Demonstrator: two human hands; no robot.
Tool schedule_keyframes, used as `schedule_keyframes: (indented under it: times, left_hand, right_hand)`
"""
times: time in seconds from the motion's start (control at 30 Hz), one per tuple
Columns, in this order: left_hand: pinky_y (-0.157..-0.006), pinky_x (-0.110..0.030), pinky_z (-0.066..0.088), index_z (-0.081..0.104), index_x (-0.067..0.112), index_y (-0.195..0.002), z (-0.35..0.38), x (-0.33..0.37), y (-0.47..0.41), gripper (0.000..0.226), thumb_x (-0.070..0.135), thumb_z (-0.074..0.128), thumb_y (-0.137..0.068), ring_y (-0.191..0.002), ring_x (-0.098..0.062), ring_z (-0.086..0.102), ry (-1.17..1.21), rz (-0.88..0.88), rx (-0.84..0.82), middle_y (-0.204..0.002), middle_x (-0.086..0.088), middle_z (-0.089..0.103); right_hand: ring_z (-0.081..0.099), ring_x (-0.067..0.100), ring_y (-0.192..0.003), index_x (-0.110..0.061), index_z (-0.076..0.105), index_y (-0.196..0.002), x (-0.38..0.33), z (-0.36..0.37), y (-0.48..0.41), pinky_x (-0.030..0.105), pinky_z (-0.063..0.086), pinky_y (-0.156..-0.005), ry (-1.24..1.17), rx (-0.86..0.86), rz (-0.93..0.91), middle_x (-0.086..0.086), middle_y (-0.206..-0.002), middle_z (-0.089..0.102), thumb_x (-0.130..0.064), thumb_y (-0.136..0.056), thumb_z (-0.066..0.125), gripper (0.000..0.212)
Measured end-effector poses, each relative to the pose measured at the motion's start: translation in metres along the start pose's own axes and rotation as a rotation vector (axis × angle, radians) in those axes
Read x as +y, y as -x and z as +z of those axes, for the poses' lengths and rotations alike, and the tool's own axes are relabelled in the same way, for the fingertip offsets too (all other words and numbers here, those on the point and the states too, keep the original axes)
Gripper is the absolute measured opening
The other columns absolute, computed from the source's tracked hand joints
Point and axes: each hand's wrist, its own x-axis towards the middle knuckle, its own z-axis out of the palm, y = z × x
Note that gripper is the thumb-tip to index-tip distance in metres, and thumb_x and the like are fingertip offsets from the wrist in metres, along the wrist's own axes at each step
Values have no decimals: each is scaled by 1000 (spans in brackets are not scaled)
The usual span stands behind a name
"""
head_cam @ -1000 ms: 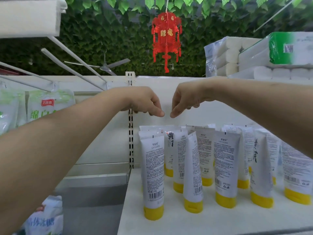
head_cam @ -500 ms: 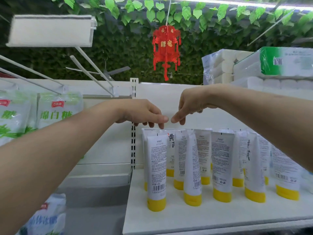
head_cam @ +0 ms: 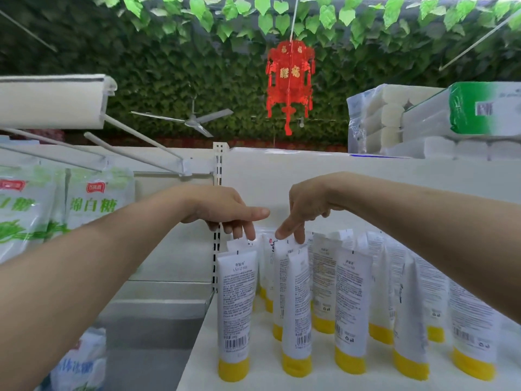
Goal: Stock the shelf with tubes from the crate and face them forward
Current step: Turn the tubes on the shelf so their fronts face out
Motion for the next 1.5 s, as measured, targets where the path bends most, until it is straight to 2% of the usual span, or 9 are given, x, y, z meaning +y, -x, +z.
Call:
schedule_keyframes:
  times: [0.07,0.17,0.3,0.4,0.57,0.7,0.87,1.23,1.5]
  left_hand:
    - [-65,-23,40,79,18,-90,0,-2,-2,59,68,48,-87,-74,-11,53,19,-26,-6,-74,9,70]
    - [-63,-21,40,78,15,-94,0,-5,-4,54,60,50,-91,-73,-10,54,54,-42,-25,-84,6,76]
    - [-62,-21,41,77,16,-98,-6,-10,-1,26,36,61,-94,-76,-9,54,38,-13,-43,-90,3,76]
    - [-64,-23,41,78,22,-98,-6,-11,0,13,23,70,-88,-79,-8,54,-38,8,-46,-81,12,74]
    - [-89,-29,49,77,22,-89,0,-12,-2,14,28,81,-77,-69,-1,53,-75,56,13,-51,23,57]
    - [-73,-23,45,75,19,-80,3,-16,-6,14,30,83,-74,-54,3,50,-87,106,79,-47,20,52]
    - [-68,-25,46,72,21,-71,8,-21,-13,15,31,82,-75,-65,-6,55,-139,157,158,-54,18,59]
    - [-66,-23,44,73,21,-71,10,-25,-14,14,31,81,-77,-65,-5,55,-166,212,190,-54,17,60]
    - [-67,-23,45,72,21,-70,10,-26,-10,14,29,81,-76,-62,-3,54,-136,224,181,-50,20,57]
  right_hand:
    - [54,15,-89,-24,77,-73,1,3,-5,31,45,-86,-8,-23,-14,-11,-84,61,-61,-82,66,40]
    - [55,20,-105,-24,77,-67,2,5,-11,32,47,-86,-16,-30,-37,-8,-97,67,-59,-81,68,39]
    - [56,21,-108,-24,77,-69,1,2,-14,32,46,-82,13,-17,-50,-3,-114,67,-56,-80,71,35]
    - [53,19,-103,-23,78,-73,-1,3,-16,31,45,-80,23,2,-69,-5,-111,68,-52,-78,75,30]
    - [53,17,-104,-17,80,-93,-9,3,-14,30,45,-83,19,44,-82,-8,-100,66,-45,-78,78,33]
    - [56,22,-114,-10,76,-105,-13,3,-11,33,44,-88,16,80,-75,-1,-113,67,-38,-76,81,40]
    - [62,24,-108,-8,74,-106,-16,7,-8,38,50,-96,56,134,-76,3,-113,70,-32,-76,82,40]
    - [59,16,-90,-12,76,-100,-17,12,-3,30,43,-76,49,201,-93,-6,-85,65,-29,-78,81,28]
    - [62,17,-91,-14,77,-96,-20,12,-1,27,45,-70,62,207,-130,-6,-84,67,-30,-78,81,24]
